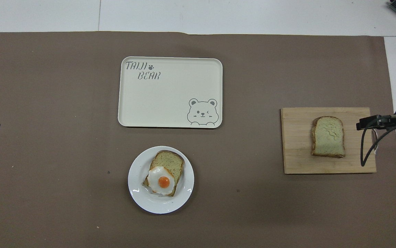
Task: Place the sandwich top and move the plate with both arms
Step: 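Reach the right gripper to the bread slice on the wooden board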
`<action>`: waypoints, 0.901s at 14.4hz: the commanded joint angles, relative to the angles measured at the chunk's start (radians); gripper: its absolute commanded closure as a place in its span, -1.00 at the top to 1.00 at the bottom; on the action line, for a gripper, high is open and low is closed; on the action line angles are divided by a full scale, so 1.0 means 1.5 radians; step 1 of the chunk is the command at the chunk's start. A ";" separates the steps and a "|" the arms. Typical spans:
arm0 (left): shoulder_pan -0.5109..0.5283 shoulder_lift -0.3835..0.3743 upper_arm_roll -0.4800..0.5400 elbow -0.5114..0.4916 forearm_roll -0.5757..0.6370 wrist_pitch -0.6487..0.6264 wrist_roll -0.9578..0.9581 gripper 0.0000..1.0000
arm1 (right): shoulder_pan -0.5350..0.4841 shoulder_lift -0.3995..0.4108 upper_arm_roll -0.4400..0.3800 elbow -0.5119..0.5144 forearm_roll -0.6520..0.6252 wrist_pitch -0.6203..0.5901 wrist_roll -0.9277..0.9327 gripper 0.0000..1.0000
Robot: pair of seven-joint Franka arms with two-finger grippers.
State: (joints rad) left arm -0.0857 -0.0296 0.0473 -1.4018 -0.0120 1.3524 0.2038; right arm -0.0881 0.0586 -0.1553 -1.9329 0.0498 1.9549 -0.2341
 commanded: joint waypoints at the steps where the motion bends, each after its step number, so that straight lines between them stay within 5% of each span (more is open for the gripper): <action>1: 0.002 -0.018 -0.002 -0.020 0.007 -0.004 -0.005 1.00 | -0.007 0.015 0.004 -0.024 0.016 0.043 -0.021 1.00; 13: 0.001 -0.018 -0.002 -0.020 0.007 -0.005 -0.006 1.00 | -0.054 0.126 0.003 -0.080 0.188 0.159 -0.169 1.00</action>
State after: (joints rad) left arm -0.0857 -0.0296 0.0472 -1.4019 -0.0120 1.3521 0.2037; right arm -0.1548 0.2526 -0.1569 -2.0155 0.2934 2.1518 -0.4414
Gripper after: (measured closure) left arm 0.000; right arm 0.000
